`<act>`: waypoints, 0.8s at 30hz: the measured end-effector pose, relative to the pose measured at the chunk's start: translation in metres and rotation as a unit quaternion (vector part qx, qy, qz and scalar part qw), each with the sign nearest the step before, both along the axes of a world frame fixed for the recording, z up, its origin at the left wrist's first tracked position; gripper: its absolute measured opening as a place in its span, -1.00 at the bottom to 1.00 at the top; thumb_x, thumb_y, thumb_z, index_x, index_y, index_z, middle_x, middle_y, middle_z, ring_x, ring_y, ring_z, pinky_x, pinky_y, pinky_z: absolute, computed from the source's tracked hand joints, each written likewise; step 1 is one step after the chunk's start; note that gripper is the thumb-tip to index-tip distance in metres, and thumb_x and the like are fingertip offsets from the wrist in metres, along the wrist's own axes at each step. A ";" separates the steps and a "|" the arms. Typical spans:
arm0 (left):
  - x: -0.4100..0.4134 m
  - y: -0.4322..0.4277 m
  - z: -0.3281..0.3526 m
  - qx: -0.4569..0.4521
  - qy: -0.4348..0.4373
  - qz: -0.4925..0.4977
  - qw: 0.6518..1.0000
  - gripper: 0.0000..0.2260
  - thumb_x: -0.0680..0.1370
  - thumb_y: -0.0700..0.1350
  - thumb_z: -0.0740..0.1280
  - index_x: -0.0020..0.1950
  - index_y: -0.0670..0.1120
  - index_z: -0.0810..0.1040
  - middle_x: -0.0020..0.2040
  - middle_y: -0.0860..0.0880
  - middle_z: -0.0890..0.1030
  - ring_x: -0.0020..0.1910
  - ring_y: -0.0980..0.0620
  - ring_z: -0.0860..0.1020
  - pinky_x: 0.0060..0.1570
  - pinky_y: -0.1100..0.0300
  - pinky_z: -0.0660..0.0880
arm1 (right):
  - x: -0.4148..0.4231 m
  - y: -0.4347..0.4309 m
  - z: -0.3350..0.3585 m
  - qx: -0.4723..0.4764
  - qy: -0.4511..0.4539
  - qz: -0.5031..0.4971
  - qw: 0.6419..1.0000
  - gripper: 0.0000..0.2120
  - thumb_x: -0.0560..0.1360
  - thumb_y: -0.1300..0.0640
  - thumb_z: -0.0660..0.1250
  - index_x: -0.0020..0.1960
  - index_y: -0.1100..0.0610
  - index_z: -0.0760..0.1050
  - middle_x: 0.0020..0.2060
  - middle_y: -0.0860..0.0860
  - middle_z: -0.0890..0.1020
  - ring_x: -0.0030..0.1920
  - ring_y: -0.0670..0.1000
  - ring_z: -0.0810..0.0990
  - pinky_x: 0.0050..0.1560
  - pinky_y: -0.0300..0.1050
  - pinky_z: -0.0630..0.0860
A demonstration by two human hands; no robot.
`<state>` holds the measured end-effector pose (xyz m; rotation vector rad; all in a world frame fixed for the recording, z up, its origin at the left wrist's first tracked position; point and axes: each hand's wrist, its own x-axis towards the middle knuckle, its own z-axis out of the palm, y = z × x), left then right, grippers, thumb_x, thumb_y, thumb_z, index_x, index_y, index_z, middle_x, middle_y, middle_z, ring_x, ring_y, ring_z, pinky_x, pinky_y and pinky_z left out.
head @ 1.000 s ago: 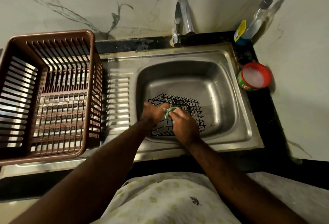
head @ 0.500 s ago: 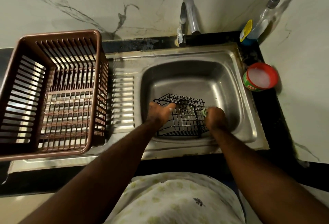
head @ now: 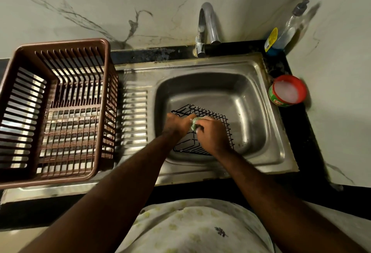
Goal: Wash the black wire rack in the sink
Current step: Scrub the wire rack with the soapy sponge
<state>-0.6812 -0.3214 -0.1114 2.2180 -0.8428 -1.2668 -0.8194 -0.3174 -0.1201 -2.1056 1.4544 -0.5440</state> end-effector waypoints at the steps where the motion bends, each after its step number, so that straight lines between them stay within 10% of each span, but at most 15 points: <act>1: 0.000 -0.002 -0.002 0.009 0.000 0.005 1.000 -0.20 0.53 0.17 0.43 0.47 -0.36 0.21 0.16 -0.19 0.52 -0.03 0.00 0.47 -0.12 0.18 0.40 | 0.002 0.003 -0.002 -0.004 -0.011 0.000 1.000 -0.77 0.45 0.32 0.35 0.05 0.19 0.69 -0.04 0.09 0.71 -0.09 0.05 0.65 -0.03 -0.16 0.59; 6: 0.000 0.001 0.000 0.013 -0.011 -0.014 1.000 -0.22 0.50 0.16 0.45 0.45 -0.34 0.24 0.10 -0.14 0.48 0.00 0.00 0.48 -0.33 0.25 0.37 | -0.017 0.003 -0.011 -0.010 0.011 0.028 1.000 -0.83 0.43 0.34 0.35 -0.07 0.19 0.68 -0.10 0.10 0.69 -0.15 0.09 0.63 -0.14 -0.16 0.51; 16: 0.002 0.004 0.006 0.020 -0.002 -0.002 1.000 -0.08 0.47 0.25 0.45 0.52 -0.34 0.16 0.36 -0.27 0.47 0.25 -0.15 0.51 0.16 0.02 0.54 | -0.052 -0.020 -0.040 0.064 0.096 -0.033 0.993 -0.74 0.42 0.38 0.31 -0.08 0.11 0.68 -0.08 0.05 0.71 -0.08 0.10 0.65 -0.07 -0.07 0.60; 24: -0.001 0.005 0.005 0.019 -0.007 -0.035 0.999 -0.01 0.30 0.38 0.39 0.44 -0.30 0.22 0.18 -0.21 0.55 0.08 -0.13 0.59 0.04 -0.09 0.64 | -0.081 -0.029 -0.046 0.192 0.158 -0.164 0.955 -0.82 0.47 0.32 0.37 -0.09 0.12 0.70 -0.09 0.13 0.72 -0.05 0.17 0.68 -0.07 -0.10 0.60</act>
